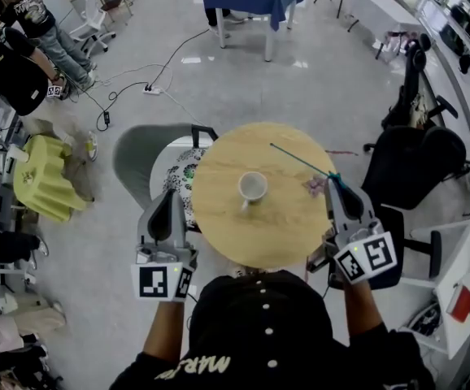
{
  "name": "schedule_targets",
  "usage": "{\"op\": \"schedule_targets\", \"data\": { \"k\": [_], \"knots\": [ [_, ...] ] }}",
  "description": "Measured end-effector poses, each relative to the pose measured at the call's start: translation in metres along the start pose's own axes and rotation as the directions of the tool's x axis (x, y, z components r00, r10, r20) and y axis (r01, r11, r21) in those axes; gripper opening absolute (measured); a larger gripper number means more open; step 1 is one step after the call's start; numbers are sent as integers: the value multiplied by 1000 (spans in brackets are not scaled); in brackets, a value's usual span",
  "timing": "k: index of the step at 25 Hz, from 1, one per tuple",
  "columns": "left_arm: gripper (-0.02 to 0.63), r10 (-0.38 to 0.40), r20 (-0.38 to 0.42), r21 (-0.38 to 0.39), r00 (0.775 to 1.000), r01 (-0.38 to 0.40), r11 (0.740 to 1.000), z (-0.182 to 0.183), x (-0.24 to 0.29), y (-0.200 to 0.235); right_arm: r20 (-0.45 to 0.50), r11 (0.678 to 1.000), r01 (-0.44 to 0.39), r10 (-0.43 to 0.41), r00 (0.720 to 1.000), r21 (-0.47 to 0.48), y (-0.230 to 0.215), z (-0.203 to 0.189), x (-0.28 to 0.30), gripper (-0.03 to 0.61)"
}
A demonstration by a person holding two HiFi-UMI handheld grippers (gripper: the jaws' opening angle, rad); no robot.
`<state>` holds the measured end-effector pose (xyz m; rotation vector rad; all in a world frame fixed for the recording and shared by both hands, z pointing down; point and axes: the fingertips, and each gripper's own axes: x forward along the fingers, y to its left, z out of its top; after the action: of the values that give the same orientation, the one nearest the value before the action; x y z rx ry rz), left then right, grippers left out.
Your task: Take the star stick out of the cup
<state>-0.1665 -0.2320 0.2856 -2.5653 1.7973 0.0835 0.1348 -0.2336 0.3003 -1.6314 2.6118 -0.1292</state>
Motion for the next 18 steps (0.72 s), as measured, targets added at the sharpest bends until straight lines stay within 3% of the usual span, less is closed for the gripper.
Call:
{"op": "schedule_targets", "data": {
  "k": [18],
  "knots": [
    [5, 34, -4, 38, 999, -34, 999, 6, -14, -2, 44, 994, 90, -88, 995, -59, -19, 13, -23, 18]
  ]
}}
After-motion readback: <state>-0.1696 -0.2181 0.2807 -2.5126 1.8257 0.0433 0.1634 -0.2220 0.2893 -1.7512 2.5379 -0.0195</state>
